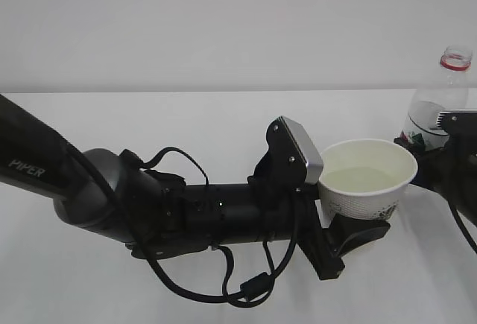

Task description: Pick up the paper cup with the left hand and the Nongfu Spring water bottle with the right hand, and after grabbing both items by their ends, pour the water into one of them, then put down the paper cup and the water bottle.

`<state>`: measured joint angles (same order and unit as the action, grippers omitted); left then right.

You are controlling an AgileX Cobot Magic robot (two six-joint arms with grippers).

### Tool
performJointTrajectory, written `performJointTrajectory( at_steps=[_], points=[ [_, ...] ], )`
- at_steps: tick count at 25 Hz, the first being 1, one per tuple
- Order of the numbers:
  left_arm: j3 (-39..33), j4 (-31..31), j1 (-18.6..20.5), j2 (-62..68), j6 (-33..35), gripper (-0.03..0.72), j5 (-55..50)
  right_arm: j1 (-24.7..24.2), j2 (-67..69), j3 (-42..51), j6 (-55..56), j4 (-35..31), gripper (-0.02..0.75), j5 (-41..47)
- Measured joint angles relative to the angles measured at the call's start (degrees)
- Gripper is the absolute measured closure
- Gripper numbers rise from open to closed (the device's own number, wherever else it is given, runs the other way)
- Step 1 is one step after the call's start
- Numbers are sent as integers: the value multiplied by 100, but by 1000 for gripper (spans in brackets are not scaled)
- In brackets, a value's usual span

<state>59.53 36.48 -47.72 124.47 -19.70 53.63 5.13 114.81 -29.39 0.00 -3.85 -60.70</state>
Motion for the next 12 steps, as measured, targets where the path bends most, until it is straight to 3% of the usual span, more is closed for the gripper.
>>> performJointTrajectory(
  at_steps=[12],
  points=[
    [0, 0, 0, 0, 0, 187, 0, 0, 0, 17, 0, 35, 297, -10]
  ],
)
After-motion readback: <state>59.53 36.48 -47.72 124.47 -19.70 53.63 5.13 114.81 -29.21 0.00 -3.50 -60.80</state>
